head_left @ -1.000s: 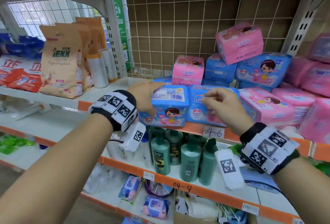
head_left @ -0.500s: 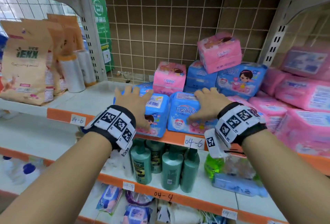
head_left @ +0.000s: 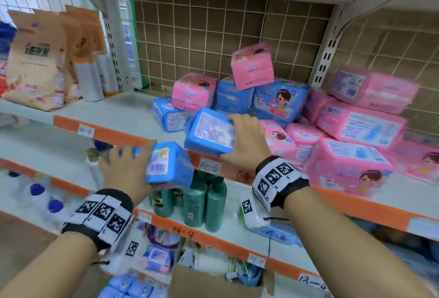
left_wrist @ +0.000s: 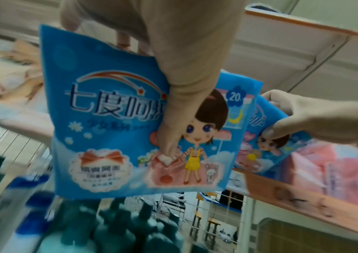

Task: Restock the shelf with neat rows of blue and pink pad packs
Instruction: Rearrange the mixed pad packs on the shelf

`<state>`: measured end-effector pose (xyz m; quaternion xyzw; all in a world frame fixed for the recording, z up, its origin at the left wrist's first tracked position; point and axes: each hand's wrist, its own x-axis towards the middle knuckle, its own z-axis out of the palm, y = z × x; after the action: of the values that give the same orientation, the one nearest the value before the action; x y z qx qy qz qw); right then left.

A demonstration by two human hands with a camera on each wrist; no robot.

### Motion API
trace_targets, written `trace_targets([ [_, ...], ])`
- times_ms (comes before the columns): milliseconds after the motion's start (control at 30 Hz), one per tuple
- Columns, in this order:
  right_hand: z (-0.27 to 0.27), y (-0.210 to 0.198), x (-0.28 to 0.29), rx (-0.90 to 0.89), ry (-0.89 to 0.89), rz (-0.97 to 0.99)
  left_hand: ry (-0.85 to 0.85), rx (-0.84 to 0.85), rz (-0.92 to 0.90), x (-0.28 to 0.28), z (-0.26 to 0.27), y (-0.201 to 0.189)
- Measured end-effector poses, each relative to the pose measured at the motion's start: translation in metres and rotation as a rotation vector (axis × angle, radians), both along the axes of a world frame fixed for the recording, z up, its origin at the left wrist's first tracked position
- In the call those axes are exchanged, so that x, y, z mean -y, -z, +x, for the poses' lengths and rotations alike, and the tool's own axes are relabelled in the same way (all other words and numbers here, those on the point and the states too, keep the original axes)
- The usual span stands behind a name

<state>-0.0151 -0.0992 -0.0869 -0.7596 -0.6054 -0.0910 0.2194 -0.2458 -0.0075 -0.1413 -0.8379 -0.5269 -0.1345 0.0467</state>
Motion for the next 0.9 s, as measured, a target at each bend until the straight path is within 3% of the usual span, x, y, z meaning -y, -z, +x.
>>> trace_targets([
  [200,-0.038,0.039,0.05,0.169,-0.178,0.123,-0.042,-0.137,-0.27,0.086,-0.035,0.071],
  [300,-0.059,0.081,0.071,0.048,-0.224,0.063,-0.057,-0.222,-0.404,0.112,-0.056,0.118],
  [433,-0.074,0.167,0.083,-0.17,-0.218,-0.145,-0.052,-0.27,-0.522,0.12,-0.074,0.193],
  [700,-0.118,0.428,0.087,-0.355,-0.056,-0.803,-0.087,-0.312,-0.96,0.158,-0.125,0.421],
  [900,-0.147,0.622,0.111,-0.356,0.028,-1.018,-0.117,-0.276,-1.024,0.158,-0.138,0.588],
])
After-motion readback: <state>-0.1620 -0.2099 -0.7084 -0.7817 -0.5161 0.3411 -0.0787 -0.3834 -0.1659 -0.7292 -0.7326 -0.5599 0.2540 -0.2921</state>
